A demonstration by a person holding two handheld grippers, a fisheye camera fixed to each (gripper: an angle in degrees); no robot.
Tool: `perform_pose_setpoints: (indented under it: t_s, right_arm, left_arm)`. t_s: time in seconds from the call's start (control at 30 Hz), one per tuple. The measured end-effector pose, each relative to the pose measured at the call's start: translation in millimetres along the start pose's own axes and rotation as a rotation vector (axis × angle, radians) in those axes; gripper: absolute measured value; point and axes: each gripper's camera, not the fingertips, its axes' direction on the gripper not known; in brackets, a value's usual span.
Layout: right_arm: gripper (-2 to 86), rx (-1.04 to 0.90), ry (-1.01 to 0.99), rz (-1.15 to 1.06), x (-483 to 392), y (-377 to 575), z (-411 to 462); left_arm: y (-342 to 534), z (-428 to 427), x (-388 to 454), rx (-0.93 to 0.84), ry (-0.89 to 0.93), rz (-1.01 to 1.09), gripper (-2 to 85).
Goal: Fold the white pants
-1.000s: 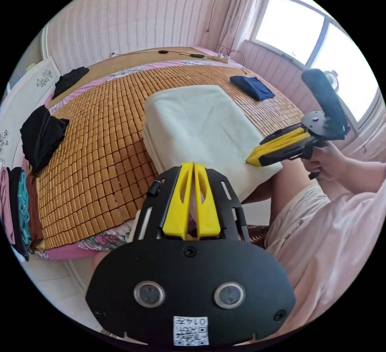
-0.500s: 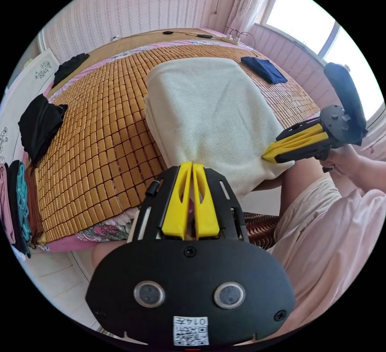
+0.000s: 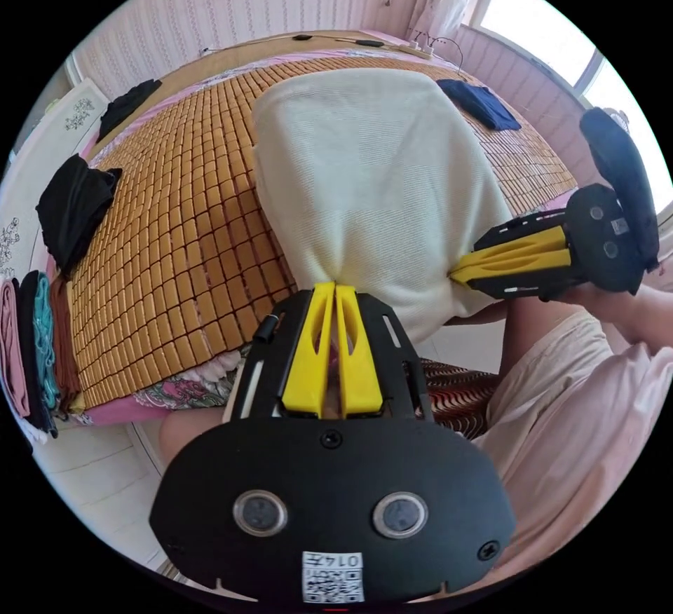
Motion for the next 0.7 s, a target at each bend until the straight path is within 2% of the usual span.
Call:
perform_pose_setpoints:
  t_s: [0.1,0.17,0.27,0.33,0.4,0.47,0.6,0.7]
  right_arm:
    - [-0.9,0.017,-0.018,0.033,11,-7,5]
    - [-0.8,0.04,-0.051,0.03,19,-4,-4]
    - [-0.4,0.204,-0.15,0.061,46,19,-36]
    - [0.5,0.337,-0.193,0.191,78,39,-56]
    - [9.4,0.492,-0.225,0.409,130,68,-68]
    - [18.1,0.52,-0.265,0.534,166,80,-60]
    - [23.0,0.534,-0.445,0.684,224,89,-21]
    - [23.8,0.459,-0.533,0.71,243,78,14]
  left_arm:
    - [-1,-1,-6,0.012,-0.028,0.01,-0.9]
    - [-2,-15,-22,0.021,0.036,-0.039,-0.5]
    - [7,-41,-52,0.146,0.167,-0.13,1.0]
    - [11,-53,-70,0.218,0.203,-0.184,7.2]
    - [7,-55,-86,0.23,0.227,-0.204,11.6]
    - [-4,-45,-104,0.196,0.271,-0.199,14.9]
    - [-22,-21,-125,0.112,0.315,-0.187,18.9]
    - [-29,-11,-150,0.06,0.414,-0.24,20.9]
